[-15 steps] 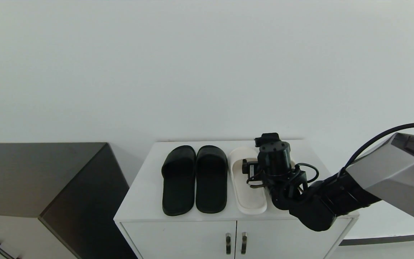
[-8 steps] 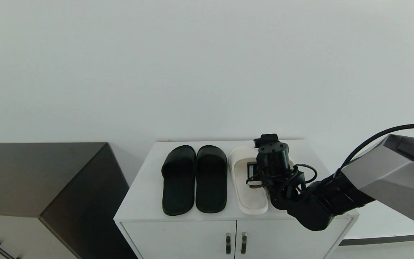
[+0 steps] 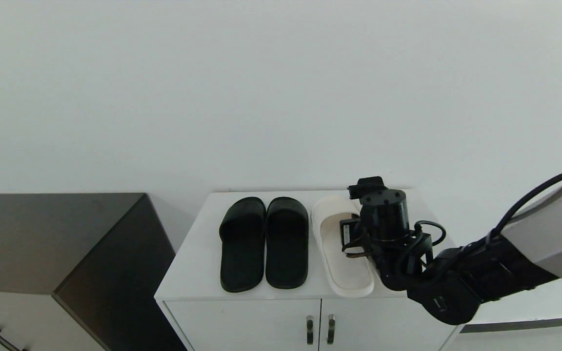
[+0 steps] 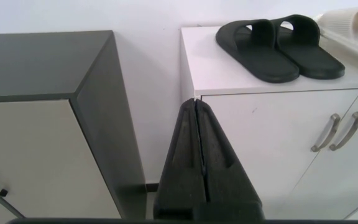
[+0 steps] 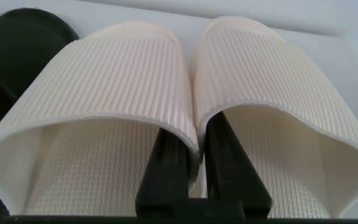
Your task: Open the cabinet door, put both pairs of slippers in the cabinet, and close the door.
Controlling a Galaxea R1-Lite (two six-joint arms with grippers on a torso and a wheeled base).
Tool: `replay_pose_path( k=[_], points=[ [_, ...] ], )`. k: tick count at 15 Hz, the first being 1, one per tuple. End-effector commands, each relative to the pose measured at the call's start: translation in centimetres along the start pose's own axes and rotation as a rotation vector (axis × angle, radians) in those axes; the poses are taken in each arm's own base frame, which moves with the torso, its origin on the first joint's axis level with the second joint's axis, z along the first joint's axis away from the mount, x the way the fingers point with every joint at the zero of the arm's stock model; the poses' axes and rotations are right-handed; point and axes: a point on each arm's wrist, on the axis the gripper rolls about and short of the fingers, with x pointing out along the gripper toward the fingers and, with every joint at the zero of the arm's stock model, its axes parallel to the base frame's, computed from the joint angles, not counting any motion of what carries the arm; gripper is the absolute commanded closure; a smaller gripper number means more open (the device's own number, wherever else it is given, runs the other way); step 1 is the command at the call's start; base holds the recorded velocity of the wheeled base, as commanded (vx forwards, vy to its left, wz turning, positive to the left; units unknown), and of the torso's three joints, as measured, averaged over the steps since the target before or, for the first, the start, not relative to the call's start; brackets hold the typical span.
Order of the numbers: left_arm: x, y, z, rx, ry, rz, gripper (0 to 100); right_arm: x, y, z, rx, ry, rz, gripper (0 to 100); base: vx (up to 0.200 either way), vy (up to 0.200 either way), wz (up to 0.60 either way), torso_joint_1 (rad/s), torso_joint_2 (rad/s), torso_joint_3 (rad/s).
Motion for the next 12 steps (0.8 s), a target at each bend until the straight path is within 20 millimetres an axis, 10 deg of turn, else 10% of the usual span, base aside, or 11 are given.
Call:
replay_pose_path(
  k=[1, 7, 12],
  points=[
    [0.0, 0.0, 0.0, -0.001, 0.001, 0.000, 100, -3.5, -1.1, 2.5, 0.013, -0.053, 0.034, 100, 0.000, 0.000, 0.00, 0.000, 0.00, 0.000],
    [0.0, 0.0, 0.0, -0.009, 0.001, -0.001, 100, -12.9, -3.7, 0.7, -0.040, 0.014, 0.449, 100, 0.000, 0.000, 0.00, 0.000, 0.00, 0.000],
    [0.0, 0.0, 0.0, -0.016, 0.001, -0.004, 100, -13.9, -3.6, 0.5, -0.047, 0.013, 0.502, 100, 0.000, 0.000, 0.00, 0.000, 0.00, 0.000]
  ],
)
